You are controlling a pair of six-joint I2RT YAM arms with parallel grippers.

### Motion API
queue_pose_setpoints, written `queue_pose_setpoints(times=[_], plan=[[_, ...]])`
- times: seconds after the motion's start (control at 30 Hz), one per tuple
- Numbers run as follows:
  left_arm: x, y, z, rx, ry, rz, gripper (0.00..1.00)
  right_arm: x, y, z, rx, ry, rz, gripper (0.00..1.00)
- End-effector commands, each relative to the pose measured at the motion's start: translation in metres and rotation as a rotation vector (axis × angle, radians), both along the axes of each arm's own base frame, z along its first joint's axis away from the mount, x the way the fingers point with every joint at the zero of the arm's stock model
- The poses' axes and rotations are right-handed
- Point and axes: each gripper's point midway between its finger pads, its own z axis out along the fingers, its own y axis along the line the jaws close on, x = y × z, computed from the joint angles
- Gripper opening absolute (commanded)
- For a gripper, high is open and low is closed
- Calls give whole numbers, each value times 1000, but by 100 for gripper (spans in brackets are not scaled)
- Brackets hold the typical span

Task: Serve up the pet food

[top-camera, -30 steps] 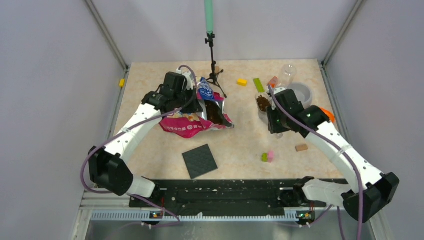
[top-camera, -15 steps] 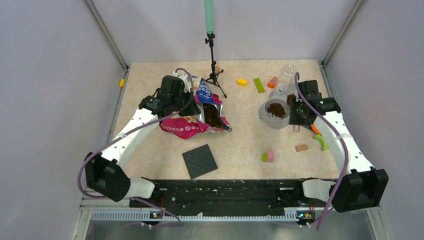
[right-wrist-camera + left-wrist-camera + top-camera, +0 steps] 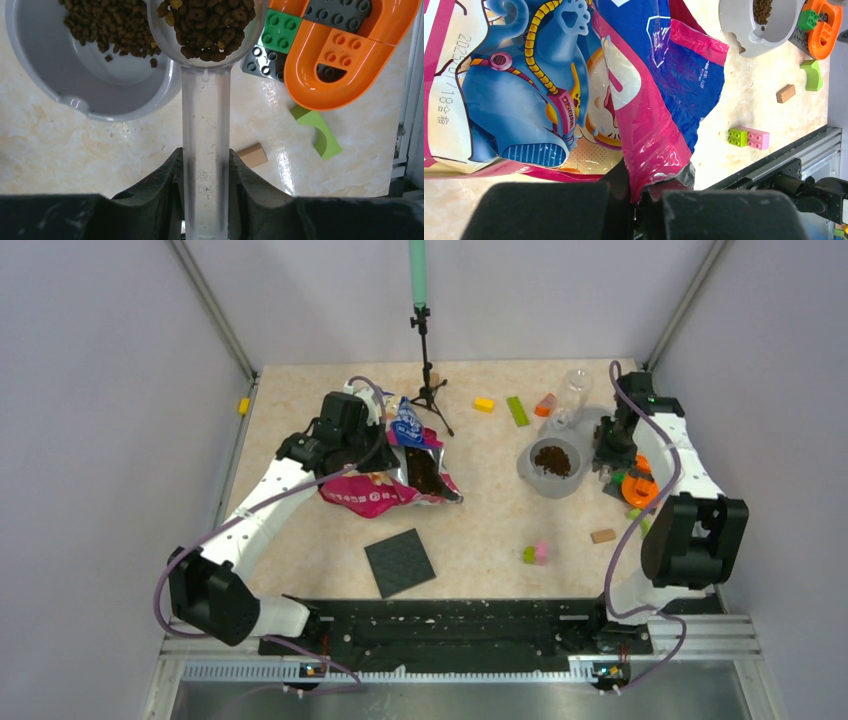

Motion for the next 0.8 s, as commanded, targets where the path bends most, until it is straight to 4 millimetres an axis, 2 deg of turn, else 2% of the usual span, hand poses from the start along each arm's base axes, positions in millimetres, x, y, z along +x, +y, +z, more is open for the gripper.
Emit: queue_pose_setpoints(times=[0.0,0.17,0.27,0.5,0.77], plan=[[18,15,40,-3,-169,68,0,31,-16,15,25,-57,-33,0],[16,19,38,13,-167,81,0,52,-17,11,69,-38,-24,0],[15,22,37,19,-165,88,0,61,-8,7,125,-29,-10,0],[14,24,34,18,-158,107,0,71,4,-4,224,22,-66,0],[15,27,27,37,-146,115,0,79,12,1,345,68,-202,0]])
